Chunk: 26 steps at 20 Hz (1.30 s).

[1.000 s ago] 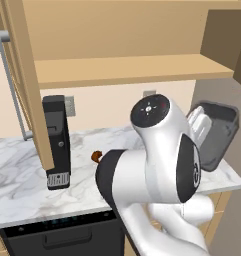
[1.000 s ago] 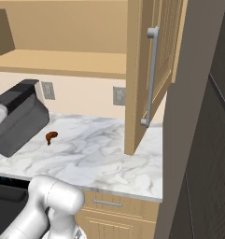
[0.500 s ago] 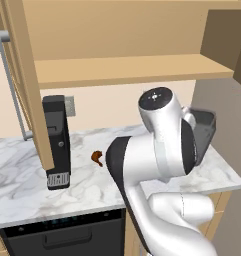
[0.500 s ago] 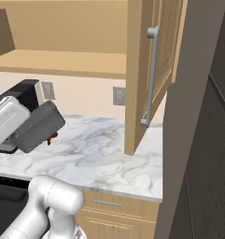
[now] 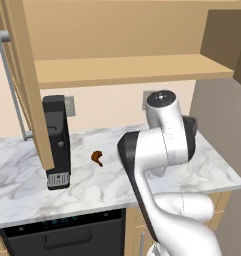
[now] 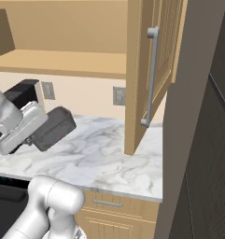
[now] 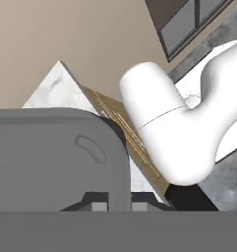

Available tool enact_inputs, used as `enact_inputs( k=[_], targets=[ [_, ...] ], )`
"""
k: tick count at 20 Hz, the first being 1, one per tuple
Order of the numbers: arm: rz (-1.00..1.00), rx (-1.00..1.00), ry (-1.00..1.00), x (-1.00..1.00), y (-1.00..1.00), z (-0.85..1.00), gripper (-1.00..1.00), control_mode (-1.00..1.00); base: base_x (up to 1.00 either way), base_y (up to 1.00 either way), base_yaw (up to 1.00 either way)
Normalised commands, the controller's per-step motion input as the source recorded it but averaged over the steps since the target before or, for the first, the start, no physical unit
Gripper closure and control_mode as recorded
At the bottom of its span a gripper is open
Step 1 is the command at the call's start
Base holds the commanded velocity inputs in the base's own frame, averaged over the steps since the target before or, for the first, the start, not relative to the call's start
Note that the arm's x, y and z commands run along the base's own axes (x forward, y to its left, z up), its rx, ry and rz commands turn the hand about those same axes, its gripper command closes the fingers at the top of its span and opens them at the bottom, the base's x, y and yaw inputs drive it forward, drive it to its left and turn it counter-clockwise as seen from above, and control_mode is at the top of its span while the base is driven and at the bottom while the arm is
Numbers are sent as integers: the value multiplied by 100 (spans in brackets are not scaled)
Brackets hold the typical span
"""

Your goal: Retrieve the tupperware from the cabinet, then place the raw meat into the tupperware to avoid contamination.

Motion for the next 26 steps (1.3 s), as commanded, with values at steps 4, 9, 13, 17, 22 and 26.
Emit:
enact_inputs(
  k=[4, 9, 13, 17, 22, 26],
  targets=[
    [17, 12, 12, 70, -7, -58, 100, -100, 0, 0, 0],
    [25, 4, 12, 66, -10, -60, 100, -100, 0, 0, 0],
    [13, 0, 14, 49, -37, -64, 100, -100, 0, 0, 0],
    [12, 0, 11, 64, -46, -54, 100, -100, 0, 0, 0],
    [16, 0, 2, 68, -37, -57, 100, -100, 0, 0, 0],
    [23, 4, -1, 72, -26, -53, 100, -100, 0, 0, 0]
  ],
)
